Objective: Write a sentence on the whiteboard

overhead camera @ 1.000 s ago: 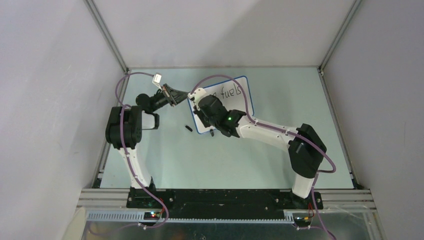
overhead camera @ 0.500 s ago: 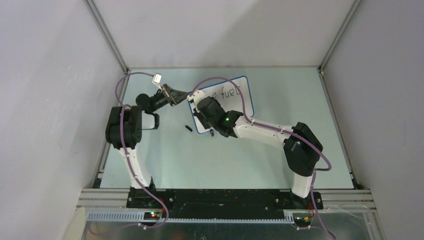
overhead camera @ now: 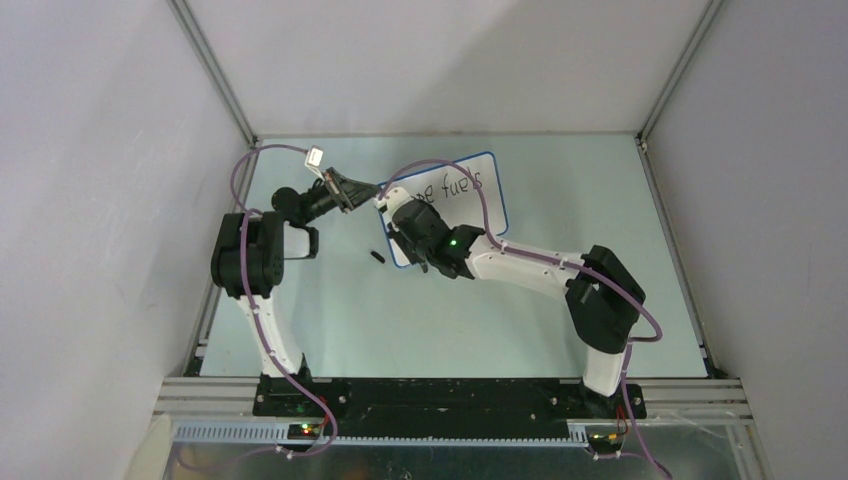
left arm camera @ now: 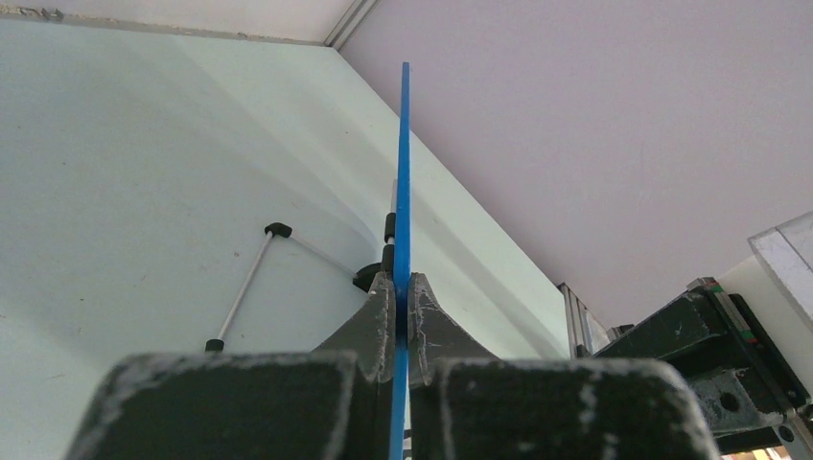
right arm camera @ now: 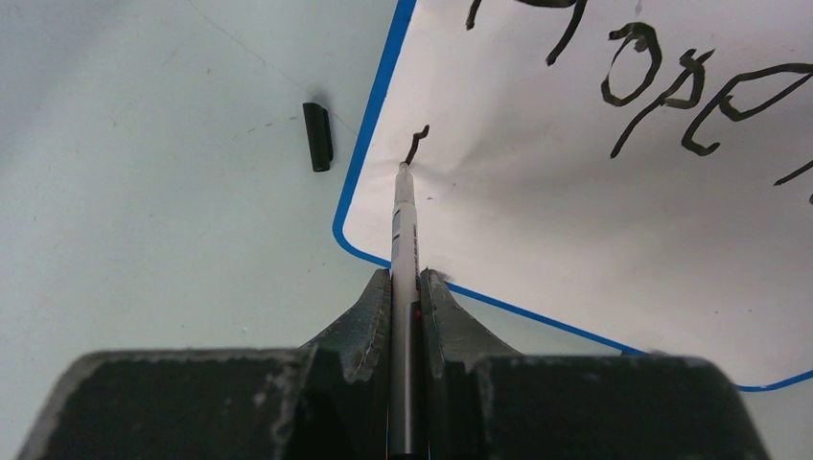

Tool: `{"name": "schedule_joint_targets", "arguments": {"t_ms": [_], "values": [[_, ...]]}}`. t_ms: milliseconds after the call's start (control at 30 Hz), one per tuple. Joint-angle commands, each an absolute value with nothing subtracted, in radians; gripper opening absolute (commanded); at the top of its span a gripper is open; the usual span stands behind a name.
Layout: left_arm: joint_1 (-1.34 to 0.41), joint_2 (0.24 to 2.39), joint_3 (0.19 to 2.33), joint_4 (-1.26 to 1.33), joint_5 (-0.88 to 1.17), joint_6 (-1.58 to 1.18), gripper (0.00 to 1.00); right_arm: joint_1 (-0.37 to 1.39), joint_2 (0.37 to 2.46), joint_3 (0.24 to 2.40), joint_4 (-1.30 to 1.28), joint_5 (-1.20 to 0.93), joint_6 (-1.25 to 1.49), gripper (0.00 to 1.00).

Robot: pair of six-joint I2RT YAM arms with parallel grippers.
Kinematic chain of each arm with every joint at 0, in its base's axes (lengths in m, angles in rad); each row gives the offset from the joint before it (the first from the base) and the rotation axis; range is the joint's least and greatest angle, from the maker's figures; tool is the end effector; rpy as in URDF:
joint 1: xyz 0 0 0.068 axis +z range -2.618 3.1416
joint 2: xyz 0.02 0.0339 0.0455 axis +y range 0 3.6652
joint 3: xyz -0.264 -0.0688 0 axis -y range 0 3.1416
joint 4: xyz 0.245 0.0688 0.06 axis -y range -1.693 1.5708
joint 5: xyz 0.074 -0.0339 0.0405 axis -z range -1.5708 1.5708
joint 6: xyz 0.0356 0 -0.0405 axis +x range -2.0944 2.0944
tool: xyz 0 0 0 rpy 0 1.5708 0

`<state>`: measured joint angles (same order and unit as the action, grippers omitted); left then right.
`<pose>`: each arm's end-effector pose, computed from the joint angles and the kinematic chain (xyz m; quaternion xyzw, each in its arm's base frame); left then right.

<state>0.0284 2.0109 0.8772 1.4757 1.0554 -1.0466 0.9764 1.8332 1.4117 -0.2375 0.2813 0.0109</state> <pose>0.3775 -0.0203 0.1865 0.0984 0.6385 -0.5975 0.4750 0.2446 0.3442 0.2567 -0.3580 0.8161 0.0957 0.4435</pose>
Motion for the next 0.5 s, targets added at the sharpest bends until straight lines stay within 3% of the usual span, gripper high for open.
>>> {"name": "schedule_joint_targets", "arguments": {"t_ms": [0, 467], "values": [[0.022, 2.008, 0.891, 1.527, 1.082, -1.045, 0.00, 0.986, 1.802, 1.399, -0.253, 0.307, 0.027, 0.00], [0.022, 2.005, 0.888, 1.528, 1.082, -1.043, 0.00, 1.005, 1.790, 1.367, -0.251, 0.318, 0.031, 0.00]]}}
